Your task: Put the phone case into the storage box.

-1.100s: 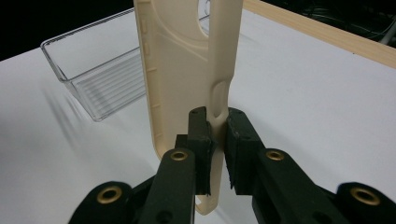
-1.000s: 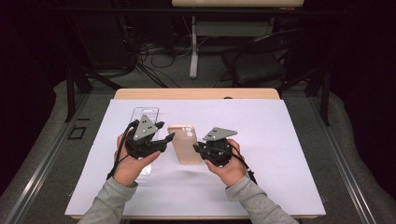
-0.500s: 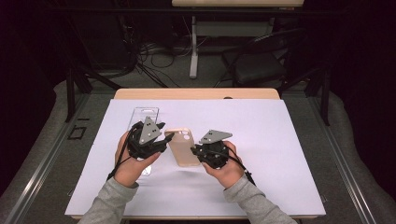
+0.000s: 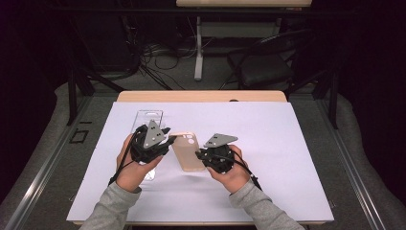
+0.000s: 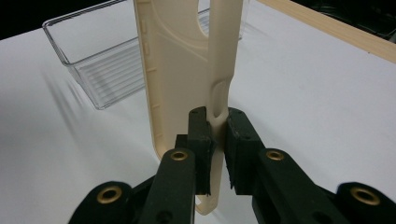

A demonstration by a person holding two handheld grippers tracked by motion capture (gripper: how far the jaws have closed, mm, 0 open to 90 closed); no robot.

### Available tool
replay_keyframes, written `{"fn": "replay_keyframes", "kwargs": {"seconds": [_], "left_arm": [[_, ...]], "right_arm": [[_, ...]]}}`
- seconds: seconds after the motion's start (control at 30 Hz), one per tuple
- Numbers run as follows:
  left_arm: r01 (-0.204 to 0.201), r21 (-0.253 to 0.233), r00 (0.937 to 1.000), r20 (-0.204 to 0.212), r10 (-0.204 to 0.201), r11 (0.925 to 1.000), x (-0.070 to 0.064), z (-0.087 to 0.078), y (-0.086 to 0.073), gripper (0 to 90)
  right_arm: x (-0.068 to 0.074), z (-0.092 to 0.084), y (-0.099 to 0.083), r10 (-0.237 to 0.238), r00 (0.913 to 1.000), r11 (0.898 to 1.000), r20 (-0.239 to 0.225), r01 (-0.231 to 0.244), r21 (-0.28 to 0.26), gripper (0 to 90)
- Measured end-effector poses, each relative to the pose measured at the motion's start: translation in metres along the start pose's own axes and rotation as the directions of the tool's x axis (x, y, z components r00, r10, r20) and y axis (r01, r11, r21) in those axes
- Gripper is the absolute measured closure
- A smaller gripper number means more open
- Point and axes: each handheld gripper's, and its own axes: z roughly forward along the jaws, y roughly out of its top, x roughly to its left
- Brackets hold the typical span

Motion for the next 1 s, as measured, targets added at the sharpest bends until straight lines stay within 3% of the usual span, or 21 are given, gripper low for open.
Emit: {"fn": "replay_keyframes", "kwargs": {"seconds": [1.0], "left_arm": [[-0.057,0.015,0.9984,-0.002,0.057,0.9983,-0.0018,-0.0009,0.0009,77.1]], "right_arm": [[0.0015,0.0005,-0.0002,-0.007,1.0,1.0,-0.007,0.007,0.003,81.4]]}}
